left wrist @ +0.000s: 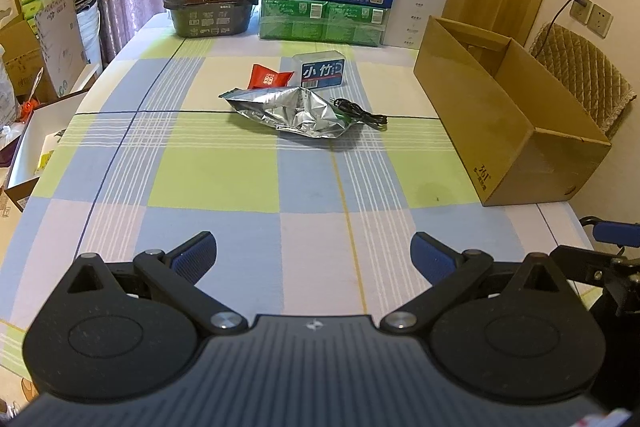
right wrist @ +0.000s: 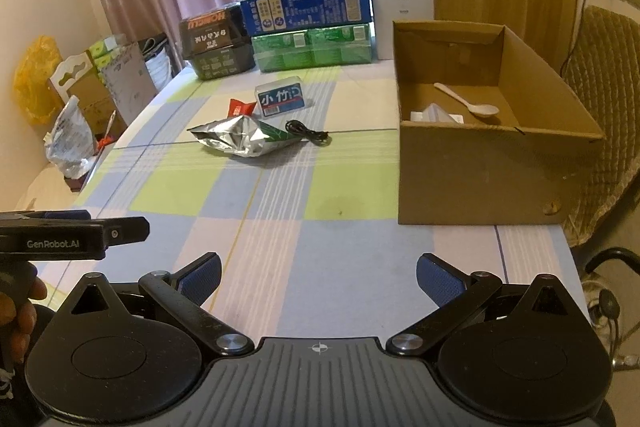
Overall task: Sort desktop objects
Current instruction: 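Withdraw both tools from the cardboard box toward the foil bag and cable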
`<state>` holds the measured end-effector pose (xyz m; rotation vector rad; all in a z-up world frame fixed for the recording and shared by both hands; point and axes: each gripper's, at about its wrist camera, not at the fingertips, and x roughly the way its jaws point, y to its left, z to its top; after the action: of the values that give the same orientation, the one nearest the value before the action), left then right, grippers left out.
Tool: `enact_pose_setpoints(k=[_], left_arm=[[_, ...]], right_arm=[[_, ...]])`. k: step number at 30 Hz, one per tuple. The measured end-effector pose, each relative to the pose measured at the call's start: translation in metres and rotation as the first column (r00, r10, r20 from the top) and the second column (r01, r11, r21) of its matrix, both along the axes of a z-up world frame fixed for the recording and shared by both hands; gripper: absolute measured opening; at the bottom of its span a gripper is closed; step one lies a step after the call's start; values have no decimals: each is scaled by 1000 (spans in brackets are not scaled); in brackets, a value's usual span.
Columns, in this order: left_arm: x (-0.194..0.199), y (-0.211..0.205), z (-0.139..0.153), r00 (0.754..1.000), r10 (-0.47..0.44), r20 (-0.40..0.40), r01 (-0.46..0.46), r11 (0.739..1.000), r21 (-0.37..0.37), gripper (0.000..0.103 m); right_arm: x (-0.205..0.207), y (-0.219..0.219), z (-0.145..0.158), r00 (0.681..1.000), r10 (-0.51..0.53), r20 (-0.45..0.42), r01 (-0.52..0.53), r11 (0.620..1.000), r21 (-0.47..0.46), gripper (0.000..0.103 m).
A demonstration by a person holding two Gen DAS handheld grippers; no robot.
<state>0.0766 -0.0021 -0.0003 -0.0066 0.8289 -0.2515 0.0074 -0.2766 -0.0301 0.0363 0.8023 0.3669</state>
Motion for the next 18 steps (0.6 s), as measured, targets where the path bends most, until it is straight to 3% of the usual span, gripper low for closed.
enact_pose_setpoints(k=[9, 14, 18], left_arm=[[48, 15, 16, 1000, 17, -23, -18, 1000, -8, 101], [85, 22, 23, 999, 31, -18, -31, 999, -17, 101], [114, 23, 15, 999, 32, -27, -32, 999, -11, 101]], right_arm=[[34, 23, 26, 989, 115, 93, -109, 992, -65, 101], [68, 39, 45, 967, 177, 184, -155, 980, -128, 101], [105, 50, 48, 949, 238, 207, -198, 960, -196, 101]])
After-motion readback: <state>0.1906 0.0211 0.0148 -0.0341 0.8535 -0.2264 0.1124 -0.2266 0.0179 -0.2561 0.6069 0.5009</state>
